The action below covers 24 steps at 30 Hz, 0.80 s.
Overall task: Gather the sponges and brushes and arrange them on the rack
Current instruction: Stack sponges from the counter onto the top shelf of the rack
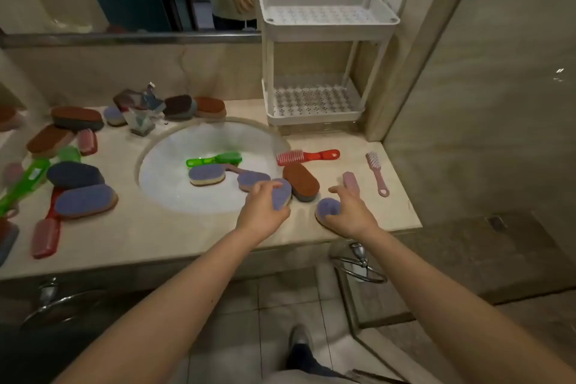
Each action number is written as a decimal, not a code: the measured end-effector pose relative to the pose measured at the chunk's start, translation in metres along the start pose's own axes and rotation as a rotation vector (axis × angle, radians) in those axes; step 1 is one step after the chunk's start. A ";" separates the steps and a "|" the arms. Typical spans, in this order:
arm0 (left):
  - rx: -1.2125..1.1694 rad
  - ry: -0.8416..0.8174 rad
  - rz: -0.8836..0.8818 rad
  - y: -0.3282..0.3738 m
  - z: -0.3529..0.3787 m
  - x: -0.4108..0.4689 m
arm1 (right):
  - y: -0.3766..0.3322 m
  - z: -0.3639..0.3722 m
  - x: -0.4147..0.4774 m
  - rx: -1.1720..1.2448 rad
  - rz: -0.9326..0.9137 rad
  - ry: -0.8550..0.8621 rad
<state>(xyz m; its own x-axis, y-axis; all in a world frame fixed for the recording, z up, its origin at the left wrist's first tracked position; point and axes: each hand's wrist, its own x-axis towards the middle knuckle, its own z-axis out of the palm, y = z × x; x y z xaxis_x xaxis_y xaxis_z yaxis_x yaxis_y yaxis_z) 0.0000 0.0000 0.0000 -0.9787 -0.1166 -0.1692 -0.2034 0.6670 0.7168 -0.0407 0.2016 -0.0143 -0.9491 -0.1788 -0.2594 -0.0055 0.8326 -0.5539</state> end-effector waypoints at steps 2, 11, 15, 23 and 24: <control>0.071 0.026 -0.031 -0.004 0.008 0.015 | 0.003 0.000 0.012 -0.027 -0.005 -0.033; 0.226 0.115 -0.124 -0.031 0.047 0.050 | 0.027 0.020 0.039 -0.189 -0.030 -0.184; 0.168 0.077 -0.143 -0.039 0.053 0.048 | 0.036 0.023 0.047 -0.236 -0.061 -0.213; 0.070 0.208 -0.225 -0.028 0.043 0.039 | -0.002 -0.001 0.043 0.286 0.069 -0.228; 0.002 0.228 -0.259 -0.023 0.040 0.037 | -0.011 -0.008 0.042 0.421 0.107 -0.250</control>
<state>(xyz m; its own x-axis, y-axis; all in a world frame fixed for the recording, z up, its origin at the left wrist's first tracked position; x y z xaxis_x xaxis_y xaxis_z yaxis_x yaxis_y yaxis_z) -0.0307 0.0092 -0.0497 -0.8759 -0.4437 -0.1894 -0.4460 0.5952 0.6684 -0.0826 0.1889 -0.0130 -0.8326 -0.2670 -0.4853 0.2642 0.5786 -0.7716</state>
